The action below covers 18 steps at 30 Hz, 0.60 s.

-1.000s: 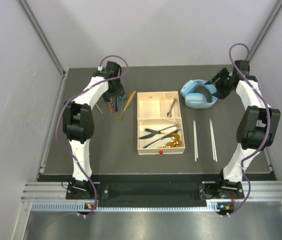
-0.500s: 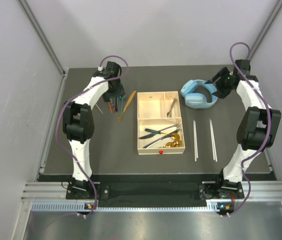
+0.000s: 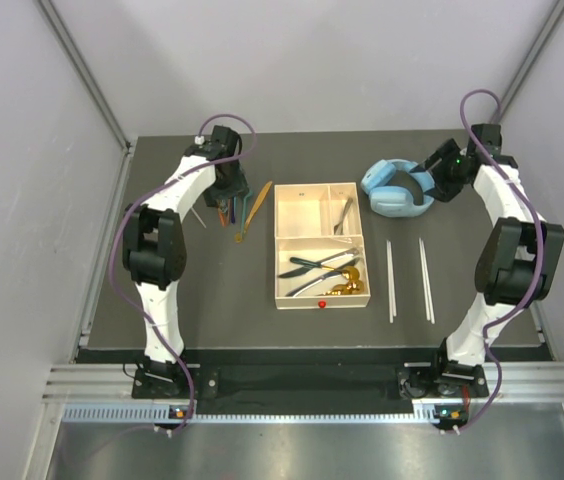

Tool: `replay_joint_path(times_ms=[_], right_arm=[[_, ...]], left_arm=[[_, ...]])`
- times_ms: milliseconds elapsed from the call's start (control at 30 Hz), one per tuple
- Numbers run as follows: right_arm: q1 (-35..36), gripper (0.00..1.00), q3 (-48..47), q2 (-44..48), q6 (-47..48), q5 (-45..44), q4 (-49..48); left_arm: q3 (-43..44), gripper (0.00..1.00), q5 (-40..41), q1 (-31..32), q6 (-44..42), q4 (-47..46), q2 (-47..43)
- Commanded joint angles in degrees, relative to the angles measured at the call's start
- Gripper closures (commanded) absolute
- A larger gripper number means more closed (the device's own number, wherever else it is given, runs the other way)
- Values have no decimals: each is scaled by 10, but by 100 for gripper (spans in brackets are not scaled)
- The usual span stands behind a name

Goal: Sort the eating utensils into containers
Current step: Adjust the storage box at the center of the board.

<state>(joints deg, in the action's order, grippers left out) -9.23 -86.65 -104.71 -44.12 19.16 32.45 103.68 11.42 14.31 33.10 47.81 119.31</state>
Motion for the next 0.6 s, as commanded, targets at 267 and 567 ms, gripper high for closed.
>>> replay_joint_path(times_ms=[267,567], right_arm=[[-10,29,3,42,5,-1,-18],[-10,30,0,43,4,0,-19]], left_arm=[[-7,27,11,2,8,-15,-41],[-2,27,4,1,16,-20,-36]])
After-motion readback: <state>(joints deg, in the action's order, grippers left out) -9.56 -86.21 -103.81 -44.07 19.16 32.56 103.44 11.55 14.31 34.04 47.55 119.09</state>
